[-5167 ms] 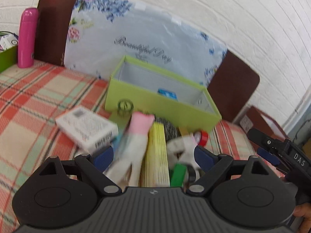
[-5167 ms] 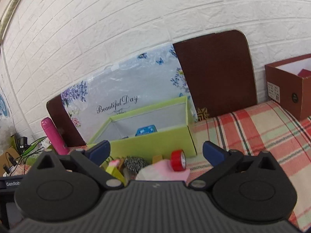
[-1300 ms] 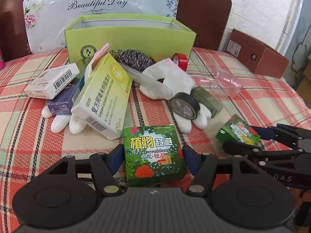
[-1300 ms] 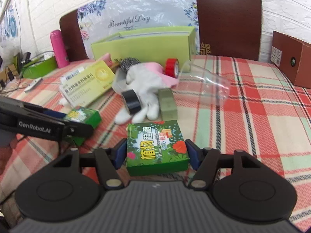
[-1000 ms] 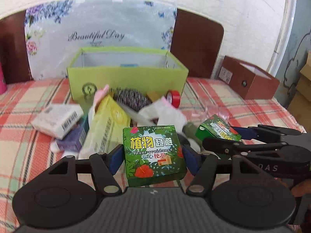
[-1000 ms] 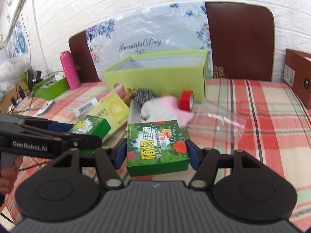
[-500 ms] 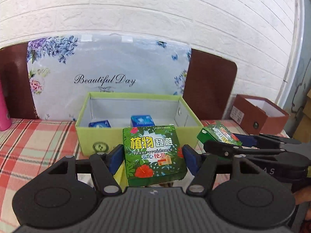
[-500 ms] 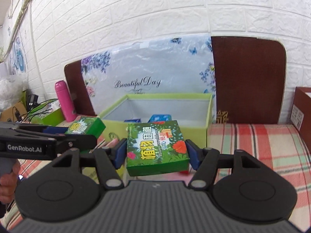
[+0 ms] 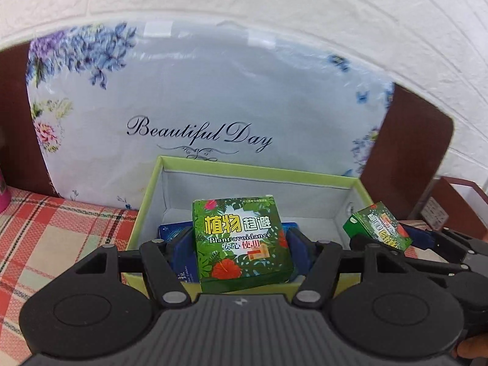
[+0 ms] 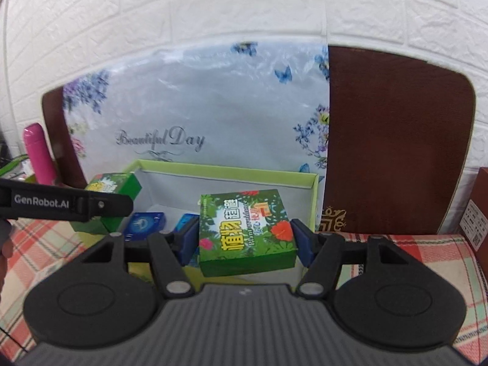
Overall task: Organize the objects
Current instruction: 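Carry the green plant box into the lime-green box and release it, then grasp the yellow medicine box with the left tool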
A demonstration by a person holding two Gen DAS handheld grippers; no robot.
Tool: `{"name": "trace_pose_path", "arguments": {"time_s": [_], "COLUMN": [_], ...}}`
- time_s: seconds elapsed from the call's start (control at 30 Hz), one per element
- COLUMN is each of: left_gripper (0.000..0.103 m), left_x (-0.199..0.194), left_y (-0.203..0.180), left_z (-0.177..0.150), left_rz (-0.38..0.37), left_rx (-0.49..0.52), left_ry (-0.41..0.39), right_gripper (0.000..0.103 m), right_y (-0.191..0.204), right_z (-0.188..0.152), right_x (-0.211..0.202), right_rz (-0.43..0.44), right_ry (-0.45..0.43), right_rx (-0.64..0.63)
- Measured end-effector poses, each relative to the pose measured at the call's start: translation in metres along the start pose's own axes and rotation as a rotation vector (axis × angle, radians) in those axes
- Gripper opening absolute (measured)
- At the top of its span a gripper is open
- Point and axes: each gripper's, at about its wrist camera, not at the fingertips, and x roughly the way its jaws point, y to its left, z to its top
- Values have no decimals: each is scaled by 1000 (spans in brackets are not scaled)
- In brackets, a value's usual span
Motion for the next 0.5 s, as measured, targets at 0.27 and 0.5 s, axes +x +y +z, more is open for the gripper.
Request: {"name": "trace_pose_path", "arguments": {"time_s": [0.27,0.5], "left_gripper": [69,90], "left_x": [44,43], "left_y": [9,12], "left_z": [10,8], "left_rz": [-8,23], "left_rx": [-27,-41], "left_ry": [33,35], "right_gripper": [64,93], "right_y": [6,11], "right_z": [-1,5], "right_x": [52,25], "right_rz": [-47,-40], "right_ry": [40,-46], "right_rx": [-70,-130]}}
